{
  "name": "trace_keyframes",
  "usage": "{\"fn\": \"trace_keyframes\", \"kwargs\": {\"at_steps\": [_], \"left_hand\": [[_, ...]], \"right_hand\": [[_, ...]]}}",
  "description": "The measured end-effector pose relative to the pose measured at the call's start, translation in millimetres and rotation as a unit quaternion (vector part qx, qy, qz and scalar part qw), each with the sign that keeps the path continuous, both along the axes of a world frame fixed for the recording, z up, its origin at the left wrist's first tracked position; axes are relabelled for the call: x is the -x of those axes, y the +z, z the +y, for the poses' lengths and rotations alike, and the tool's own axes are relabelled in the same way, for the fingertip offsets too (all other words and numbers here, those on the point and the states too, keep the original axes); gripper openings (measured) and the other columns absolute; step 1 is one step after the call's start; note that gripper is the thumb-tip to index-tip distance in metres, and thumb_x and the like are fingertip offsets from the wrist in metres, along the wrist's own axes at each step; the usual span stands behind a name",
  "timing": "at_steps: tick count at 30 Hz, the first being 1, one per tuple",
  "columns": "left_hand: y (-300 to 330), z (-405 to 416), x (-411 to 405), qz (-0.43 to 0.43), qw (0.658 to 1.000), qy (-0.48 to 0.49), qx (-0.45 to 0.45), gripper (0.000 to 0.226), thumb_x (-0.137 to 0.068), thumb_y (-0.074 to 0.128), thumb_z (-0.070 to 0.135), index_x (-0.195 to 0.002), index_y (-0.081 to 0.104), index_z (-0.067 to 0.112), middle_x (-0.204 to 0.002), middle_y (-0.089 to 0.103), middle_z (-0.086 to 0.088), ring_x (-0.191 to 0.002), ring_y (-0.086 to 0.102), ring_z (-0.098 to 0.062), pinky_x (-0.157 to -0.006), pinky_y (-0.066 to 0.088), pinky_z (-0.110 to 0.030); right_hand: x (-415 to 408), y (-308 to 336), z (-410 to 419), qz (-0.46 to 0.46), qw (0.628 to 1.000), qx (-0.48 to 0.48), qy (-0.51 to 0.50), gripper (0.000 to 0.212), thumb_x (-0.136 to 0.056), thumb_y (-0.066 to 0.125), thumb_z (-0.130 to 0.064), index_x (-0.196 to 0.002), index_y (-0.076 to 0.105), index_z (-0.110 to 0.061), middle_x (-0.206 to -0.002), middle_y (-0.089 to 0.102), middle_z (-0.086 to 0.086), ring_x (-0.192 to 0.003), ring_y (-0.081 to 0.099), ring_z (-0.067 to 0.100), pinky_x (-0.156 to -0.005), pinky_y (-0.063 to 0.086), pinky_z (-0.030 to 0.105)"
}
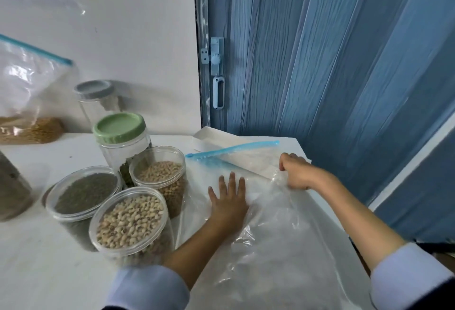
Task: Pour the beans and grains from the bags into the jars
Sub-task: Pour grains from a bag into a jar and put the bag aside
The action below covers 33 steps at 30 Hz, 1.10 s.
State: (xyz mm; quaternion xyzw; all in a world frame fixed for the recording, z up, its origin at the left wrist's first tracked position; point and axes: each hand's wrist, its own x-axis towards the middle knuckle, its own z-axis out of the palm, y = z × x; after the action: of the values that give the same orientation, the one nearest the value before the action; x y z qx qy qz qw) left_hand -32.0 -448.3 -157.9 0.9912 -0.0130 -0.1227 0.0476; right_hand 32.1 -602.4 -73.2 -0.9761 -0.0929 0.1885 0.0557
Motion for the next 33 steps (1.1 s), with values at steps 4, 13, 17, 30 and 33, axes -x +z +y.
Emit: {"fn": "trace_keyframes", "kwargs": {"at_steps": [4, 13, 17, 30, 33], "left_hand": [[0, 1, -3, -0.002, 0.992, 0.028, 0.121, 0.054, -0.104, 0.021, 0.026, -0.152, -0.002, 0.017, -0.158, -0.017, -0.009, -0.144, -0.017, -0.031, -0.111, -0.015, -0.055], [2, -1, 0, -0.014, 0.994, 0.032, 0.108, 0.063, -0.101, 0.03, 0.038, -0.152, -0.002, 0.018, -0.158, -0.014, -0.01, -0.144, -0.015, -0.033, -0.111, -0.014, -0.056], [4, -2, 0, -0.007, 0.994, 0.031, 0.1, 0.06, -0.101, 0.028, 0.037, -0.152, 0.003, 0.017, -0.158, -0.013, -0.01, -0.145, -0.014, -0.033, -0.111, -0.013, -0.056], [0, 1, 1, 0.016, 0.995, 0.018, 0.094, 0.069, -0.094, -0.005, 0.055, -0.152, -0.001, 0.018, -0.157, -0.018, -0.01, -0.144, -0.016, -0.033, -0.11, -0.014, -0.058], [0, 1, 1, 0.005, 0.993, 0.021, 0.118, 0.066, -0.097, 0.004, 0.054, -0.152, -0.001, 0.018, -0.158, -0.017, -0.009, -0.144, -0.017, -0.032, -0.11, -0.017, -0.057]], "right_hand": [[6, -11, 4, -0.016, 1.0, 0.012, 0.01, 0.031, -0.087, 0.036, 0.005, -0.107, 0.02, -0.013, -0.099, 0.036, 0.005, -0.08, 0.042, 0.026, -0.062, 0.033, 0.031], [-14, 19, -27, -0.267, 0.962, -0.04, -0.049, 0.044, -0.086, 0.052, 0.003, -0.124, 0.061, -0.018, -0.121, 0.06, 0.018, -0.109, 0.056, 0.037, -0.084, 0.046, 0.038], [-8, 57, -40, -0.331, 0.938, -0.075, -0.07, 0.039, -0.088, 0.055, 0.002, -0.122, 0.063, -0.015, -0.118, 0.06, 0.023, -0.108, 0.053, 0.042, -0.081, 0.044, 0.039], [-2, -24, 19, -0.201, 0.978, 0.005, 0.045, 0.015, -0.081, 0.052, 0.003, -0.084, 0.054, -0.011, -0.092, 0.058, 0.014, -0.094, 0.057, 0.035, -0.063, 0.033, 0.03], [-9, -45, 13, -0.16, 0.986, 0.005, 0.048, 0.021, -0.077, 0.052, 0.007, -0.072, 0.041, -0.011, -0.074, 0.042, 0.006, -0.076, 0.048, 0.031, -0.054, 0.027, 0.03]]}}
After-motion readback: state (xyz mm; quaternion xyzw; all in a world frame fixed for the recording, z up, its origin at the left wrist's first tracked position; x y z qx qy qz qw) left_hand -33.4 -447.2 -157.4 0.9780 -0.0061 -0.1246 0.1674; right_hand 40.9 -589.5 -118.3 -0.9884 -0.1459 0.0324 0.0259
